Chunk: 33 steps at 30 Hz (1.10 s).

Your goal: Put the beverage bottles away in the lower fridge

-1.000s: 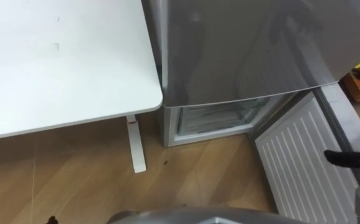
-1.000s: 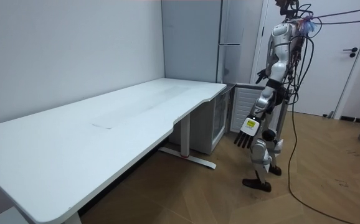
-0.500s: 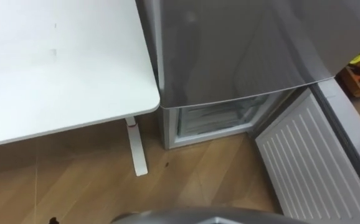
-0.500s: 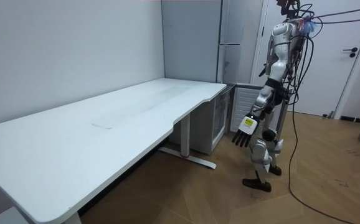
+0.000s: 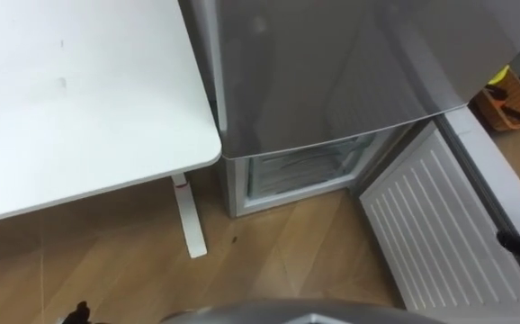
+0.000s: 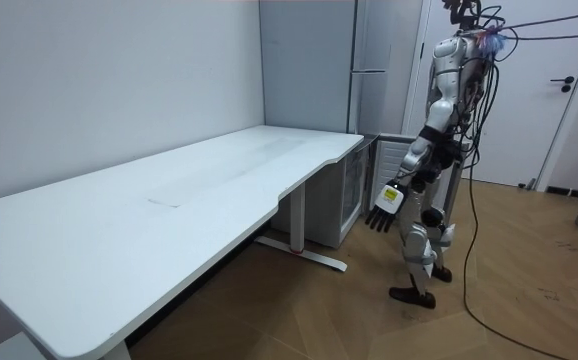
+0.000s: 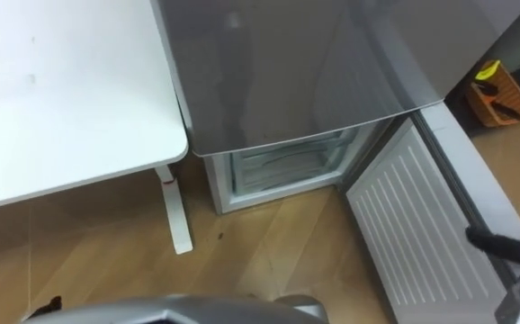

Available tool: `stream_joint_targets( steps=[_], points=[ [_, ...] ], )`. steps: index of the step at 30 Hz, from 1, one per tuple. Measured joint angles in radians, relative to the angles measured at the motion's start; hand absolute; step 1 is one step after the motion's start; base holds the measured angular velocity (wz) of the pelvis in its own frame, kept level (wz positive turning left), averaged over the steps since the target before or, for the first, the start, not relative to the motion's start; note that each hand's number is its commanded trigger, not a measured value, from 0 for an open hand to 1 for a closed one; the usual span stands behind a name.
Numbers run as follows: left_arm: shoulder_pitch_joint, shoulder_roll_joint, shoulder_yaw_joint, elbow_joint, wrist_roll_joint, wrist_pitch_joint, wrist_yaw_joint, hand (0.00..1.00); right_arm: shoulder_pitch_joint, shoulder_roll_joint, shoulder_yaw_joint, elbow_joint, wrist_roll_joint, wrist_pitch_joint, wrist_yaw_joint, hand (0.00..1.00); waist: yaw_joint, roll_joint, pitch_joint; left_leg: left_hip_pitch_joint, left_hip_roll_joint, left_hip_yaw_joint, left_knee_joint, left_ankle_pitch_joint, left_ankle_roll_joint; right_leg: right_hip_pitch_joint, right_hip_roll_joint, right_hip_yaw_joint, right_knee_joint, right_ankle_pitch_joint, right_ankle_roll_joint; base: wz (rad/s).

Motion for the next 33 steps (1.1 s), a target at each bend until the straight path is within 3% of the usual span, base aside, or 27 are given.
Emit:
stream_joint_targets(
  steps=[5,8,12,24,28,33],
  points=[
    [0.002,0.009,0.007,-0.005,0.001,0.013,-0.021,0.0,-0.047,-0.049,-0.037,0.116,0.052,-0.003,0.043,0.0,-0.003,0.005,-0.0005,0.0,0.003,0.003,-0.003,0.0,-0.001,0.001,0.004,0.001,-0.003,0.006,-0.002,-0.01],
    [0.004,0.01,0.007,-0.005,0.0,0.017,-0.023,0.0,-0.059,-0.056,-0.064,0.161,0.069,-0.004,0.064,0.0,-0.002,0.006,-0.0079,0.003,0.004,0.003,0.0,0.001,-0.002,0.002,0.005,0.001,-0.003,0.007,-0.002,0.0],
    [0.003,0.01,0.006,-0.006,0.0,0.032,-0.024,0.0,-0.066,-0.061,-0.07,0.203,0.079,-0.01,0.093,0.0,-0.002,0.007,-0.0106,0.004,0.006,0.001,0.003,0.001,-0.001,0.012,0.008,-0.001,-0.018,0.015,-0.002,0.0],
    [0.022,0.016,0.005,-0.005,0.067,0.04,-0.022,0.0,-0.034,-0.061,-0.074,0.228,0.153,-0.009,0.11,0.0,-0.001,0.0,-0.0057,-0.001,0.018,-0.002,0.002,0.002,-0.004,0.021,0.02,-0.002,-0.033,0.028,-0.007,0.0],
    [0.003,0.02,0.005,-0.006,0.067,0.04,-0.03,0.0,-0.036,-0.061,-0.074,0.228,0.153,0.003,0.107,0.0,0.001,-0.002,-0.0029,-0.006,0.02,-0.002,0.008,0.001,-0.005,0.018,0.021,-0.001,-0.033,0.03,-0.009,0.0],
    [-0.001,0.034,0.005,-0.009,0.064,0.042,-0.053,0.0,-0.045,-0.062,-0.073,0.221,0.128,0.052,0.082,0.0,-0.004,-0.003,-0.003,-0.005,0.018,-0.004,0.007,0.002,-0.006,0.018,0.02,-0.001,-0.032,0.03,-0.009,0.0]
  ],
)
